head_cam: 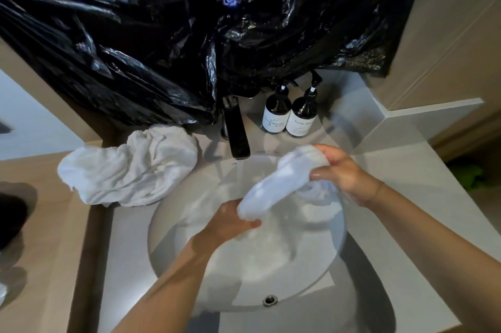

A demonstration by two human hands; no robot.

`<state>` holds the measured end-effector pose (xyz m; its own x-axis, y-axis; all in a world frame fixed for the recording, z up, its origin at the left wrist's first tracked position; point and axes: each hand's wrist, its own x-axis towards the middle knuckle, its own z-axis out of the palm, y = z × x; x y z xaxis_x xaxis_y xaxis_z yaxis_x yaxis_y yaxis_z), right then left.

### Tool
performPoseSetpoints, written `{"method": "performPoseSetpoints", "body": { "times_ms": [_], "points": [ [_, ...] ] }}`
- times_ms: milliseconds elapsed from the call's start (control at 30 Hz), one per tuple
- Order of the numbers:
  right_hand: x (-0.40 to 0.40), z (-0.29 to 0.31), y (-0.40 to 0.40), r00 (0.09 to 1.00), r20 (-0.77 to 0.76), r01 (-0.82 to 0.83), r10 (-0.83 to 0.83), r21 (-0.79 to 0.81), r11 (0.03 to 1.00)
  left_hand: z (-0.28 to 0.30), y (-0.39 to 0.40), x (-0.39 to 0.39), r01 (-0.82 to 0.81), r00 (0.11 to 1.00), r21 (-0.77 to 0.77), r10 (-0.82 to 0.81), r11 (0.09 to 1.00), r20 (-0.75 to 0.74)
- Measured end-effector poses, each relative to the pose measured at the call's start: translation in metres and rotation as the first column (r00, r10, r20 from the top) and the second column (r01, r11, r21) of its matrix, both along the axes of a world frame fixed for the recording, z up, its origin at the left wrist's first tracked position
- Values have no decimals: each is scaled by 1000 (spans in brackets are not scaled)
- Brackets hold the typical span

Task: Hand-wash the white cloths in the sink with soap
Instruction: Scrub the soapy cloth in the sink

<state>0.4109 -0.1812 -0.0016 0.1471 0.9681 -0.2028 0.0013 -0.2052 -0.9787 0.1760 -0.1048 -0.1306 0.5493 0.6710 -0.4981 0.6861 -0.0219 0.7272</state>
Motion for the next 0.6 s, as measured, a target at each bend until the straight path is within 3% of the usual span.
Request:
{"method": "performPoseSetpoints", "body": {
  "times_ms": [67,133,200,233,300,367,400,500,567,600],
  "points": [
    [4,-8,1,996,46,72,-71,-14,997,11,12,-10,-27,999,-5,27,1000,-27],
    [6,-20,0,989,118,100,-89,-92,991,21,20,-17,-84,993,-92,90,992,70],
    [4,-36,1,949,315,61,7,-204,977,32,24,-15,-102,994,29,102,994,27],
    [3,-45,2,868,488,44,94,-265,963,36,25,-14,-87,995,146,94,985,-40],
    [-1,-66,4,606,742,17,286,-372,928,38,26,-11,-70,986,273,108,960,-129],
    [-5,-92,2,408,785,10,467,-515,857,25,26,-16,-12,969,293,84,956,-232],
    [-7,-107,-1,370,763,-3,530,-569,822,17,26,-20,35,955,289,53,957,-291],
    [-19,-139,-10,321,756,-63,570,-583,810,-11,22,-30,246,856,220,-106,944,-505],
    [-30,-153,-12,304,765,-87,567,-571,816,-22,16,-29,405,757,234,-181,884,-628],
    [-38,-158,-11,313,765,-111,563,-559,821,-28,12,-26,458,752,290,-192,841,-630]
  ]
}}
